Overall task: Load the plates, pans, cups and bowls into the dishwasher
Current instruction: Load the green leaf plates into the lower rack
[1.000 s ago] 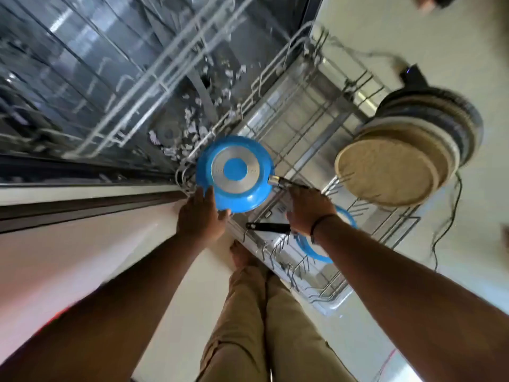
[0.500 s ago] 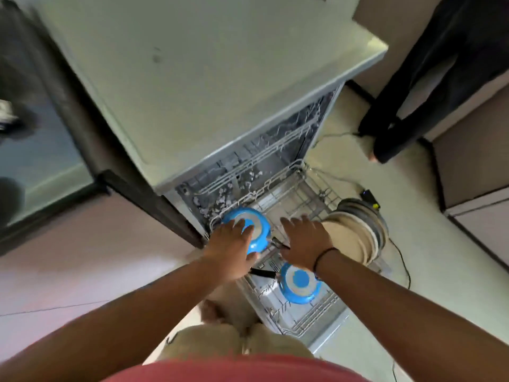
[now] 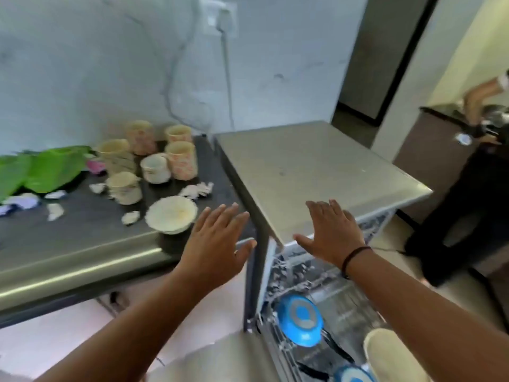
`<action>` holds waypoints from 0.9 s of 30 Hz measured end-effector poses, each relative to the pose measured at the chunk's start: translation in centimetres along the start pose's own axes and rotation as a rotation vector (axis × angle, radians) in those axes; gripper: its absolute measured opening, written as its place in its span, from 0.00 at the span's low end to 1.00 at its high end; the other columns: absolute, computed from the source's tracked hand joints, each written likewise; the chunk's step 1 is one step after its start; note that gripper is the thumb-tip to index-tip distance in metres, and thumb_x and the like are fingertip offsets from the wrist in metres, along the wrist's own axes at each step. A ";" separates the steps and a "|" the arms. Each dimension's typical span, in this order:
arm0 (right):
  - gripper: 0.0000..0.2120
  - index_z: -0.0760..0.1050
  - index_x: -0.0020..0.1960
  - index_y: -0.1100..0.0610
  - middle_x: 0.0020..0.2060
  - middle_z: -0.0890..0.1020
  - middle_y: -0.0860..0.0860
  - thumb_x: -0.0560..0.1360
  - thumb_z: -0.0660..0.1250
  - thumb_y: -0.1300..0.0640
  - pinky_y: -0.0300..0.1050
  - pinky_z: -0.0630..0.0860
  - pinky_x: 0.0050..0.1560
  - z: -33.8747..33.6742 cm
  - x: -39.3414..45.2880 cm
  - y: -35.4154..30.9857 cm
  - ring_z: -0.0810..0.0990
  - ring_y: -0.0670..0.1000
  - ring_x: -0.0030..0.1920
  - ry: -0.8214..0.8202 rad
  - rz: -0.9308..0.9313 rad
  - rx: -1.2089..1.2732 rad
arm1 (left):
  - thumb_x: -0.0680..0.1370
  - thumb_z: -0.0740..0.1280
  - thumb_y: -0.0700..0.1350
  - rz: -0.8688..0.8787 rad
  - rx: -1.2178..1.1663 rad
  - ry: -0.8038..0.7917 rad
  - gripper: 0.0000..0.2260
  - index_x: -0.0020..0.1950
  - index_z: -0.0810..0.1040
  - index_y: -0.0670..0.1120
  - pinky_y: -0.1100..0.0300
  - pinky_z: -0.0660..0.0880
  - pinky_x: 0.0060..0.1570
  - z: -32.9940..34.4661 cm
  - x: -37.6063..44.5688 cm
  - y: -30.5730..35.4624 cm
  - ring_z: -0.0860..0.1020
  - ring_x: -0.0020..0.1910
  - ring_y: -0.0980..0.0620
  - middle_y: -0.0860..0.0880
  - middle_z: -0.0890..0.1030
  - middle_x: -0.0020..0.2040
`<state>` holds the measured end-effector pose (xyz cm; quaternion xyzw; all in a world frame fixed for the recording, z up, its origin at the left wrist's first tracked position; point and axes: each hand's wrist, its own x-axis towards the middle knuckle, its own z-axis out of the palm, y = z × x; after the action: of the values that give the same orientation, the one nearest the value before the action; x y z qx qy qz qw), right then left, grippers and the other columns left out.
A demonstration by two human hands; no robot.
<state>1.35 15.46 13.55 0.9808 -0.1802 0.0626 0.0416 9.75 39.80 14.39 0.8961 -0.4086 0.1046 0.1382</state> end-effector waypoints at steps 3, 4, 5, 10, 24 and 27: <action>0.39 0.55 0.74 0.53 0.71 0.65 0.54 0.72 0.58 0.31 0.55 0.60 0.70 -1.9 2.4 -7.3 0.56 0.58 0.74 0.046 -0.082 0.024 | 0.78 0.58 0.61 -0.174 0.028 0.062 0.27 0.75 0.63 0.52 0.51 0.47 0.75 -4.0 -3.4 -6.8 0.56 0.76 0.49 0.50 0.62 0.76; 0.39 0.56 0.73 0.52 0.70 0.66 0.53 0.71 0.58 0.30 0.55 0.61 0.69 -2.5 3.2 -9.9 0.57 0.58 0.74 0.065 -0.108 0.042 | 0.78 0.59 0.61 -0.231 0.045 0.081 0.27 0.75 0.63 0.53 0.51 0.47 0.75 -5.3 -4.7 -8.9 0.57 0.76 0.50 0.50 0.62 0.76; 0.39 0.57 0.73 0.52 0.70 0.67 0.53 0.71 0.59 0.30 0.55 0.62 0.69 -3.1 3.8 -12.4 0.58 0.58 0.73 0.082 -0.136 0.059 | 0.78 0.59 0.61 -0.283 0.057 0.095 0.27 0.75 0.62 0.53 0.51 0.47 0.75 -6.4 -5.9 -10.8 0.57 0.76 0.50 0.51 0.62 0.76; 0.40 0.57 0.73 0.52 0.71 0.67 0.53 0.70 0.60 0.30 0.55 0.61 0.70 -5.8 6.2 -22.8 0.58 0.57 0.74 0.117 -0.295 0.106 | 0.78 0.57 0.62 -0.483 0.099 0.123 0.30 0.77 0.59 0.52 0.50 0.47 0.75 -10.2 -10.7 -18.1 0.54 0.77 0.50 0.50 0.59 0.77; 0.37 0.59 0.71 0.51 0.69 0.68 0.52 0.70 0.60 0.31 0.53 0.64 0.68 -5.7 14.0 -37.5 0.61 0.56 0.71 0.137 -0.592 0.267 | 0.77 0.56 0.64 -0.791 0.207 0.060 0.30 0.76 0.59 0.52 0.50 0.51 0.75 -10.4 -11.7 -27.6 0.57 0.76 0.50 0.50 0.60 0.77; 0.37 0.59 0.71 0.52 0.68 0.68 0.52 0.71 0.59 0.31 0.53 0.65 0.67 -4.9 17.0 -39.7 0.64 0.56 0.69 0.116 -0.655 0.295 | 0.77 0.56 0.64 -0.854 0.249 0.045 0.30 0.76 0.60 0.52 0.51 0.52 0.74 -10.3 -10.7 -29.5 0.59 0.75 0.50 0.51 0.62 0.76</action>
<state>30.79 47.04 18.37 0.9767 0.1573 0.1267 -0.0726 24.54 69.28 16.08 0.9918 0.0172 0.1058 0.0689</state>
